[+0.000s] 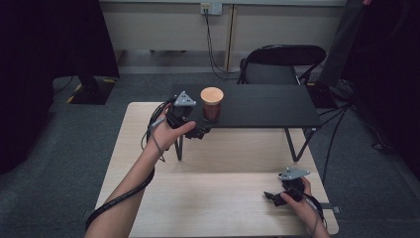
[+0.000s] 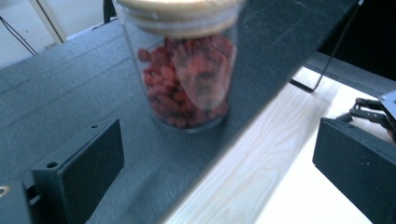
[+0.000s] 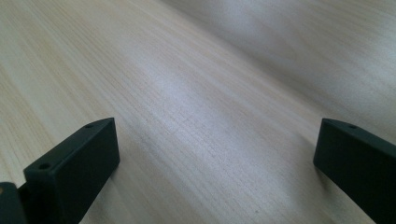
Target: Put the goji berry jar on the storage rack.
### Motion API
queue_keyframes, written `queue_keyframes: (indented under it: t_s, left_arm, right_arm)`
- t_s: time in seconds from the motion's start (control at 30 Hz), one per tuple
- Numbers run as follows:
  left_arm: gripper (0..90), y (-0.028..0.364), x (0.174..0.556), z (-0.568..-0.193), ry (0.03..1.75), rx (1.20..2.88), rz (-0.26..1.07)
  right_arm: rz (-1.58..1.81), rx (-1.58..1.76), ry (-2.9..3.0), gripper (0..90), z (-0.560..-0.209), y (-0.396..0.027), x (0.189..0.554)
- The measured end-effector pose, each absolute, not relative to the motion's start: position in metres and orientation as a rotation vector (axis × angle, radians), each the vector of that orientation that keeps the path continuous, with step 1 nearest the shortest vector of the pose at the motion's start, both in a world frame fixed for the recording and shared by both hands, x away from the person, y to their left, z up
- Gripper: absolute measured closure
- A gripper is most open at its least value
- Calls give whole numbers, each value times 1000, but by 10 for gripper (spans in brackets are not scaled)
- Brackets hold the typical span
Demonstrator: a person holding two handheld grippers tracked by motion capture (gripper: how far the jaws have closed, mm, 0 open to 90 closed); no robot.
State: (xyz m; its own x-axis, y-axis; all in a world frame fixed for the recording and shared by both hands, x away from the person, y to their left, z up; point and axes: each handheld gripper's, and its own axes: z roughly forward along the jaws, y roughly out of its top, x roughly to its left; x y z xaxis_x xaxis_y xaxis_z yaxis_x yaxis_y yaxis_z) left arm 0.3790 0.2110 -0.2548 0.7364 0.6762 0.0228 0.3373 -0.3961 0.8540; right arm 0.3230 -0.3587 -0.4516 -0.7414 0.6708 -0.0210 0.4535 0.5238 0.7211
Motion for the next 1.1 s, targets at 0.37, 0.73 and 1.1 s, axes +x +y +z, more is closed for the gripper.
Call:
queue_keyframes:
  t_s: [0.37,0.73,1.1]
  left_arm:
    - [13,228,353,-267,724,2015,439]
    - [13,240,336,-294,692,2025,386]
    - [14,253,320,-328,721,2011,366]
  right_arm:
    - [1041,939,2471,0,-452,-359,323]
    - [1041,939,2471,0,-452,-359,323]
    - [1041,939,2470,0,-452,-359,323]
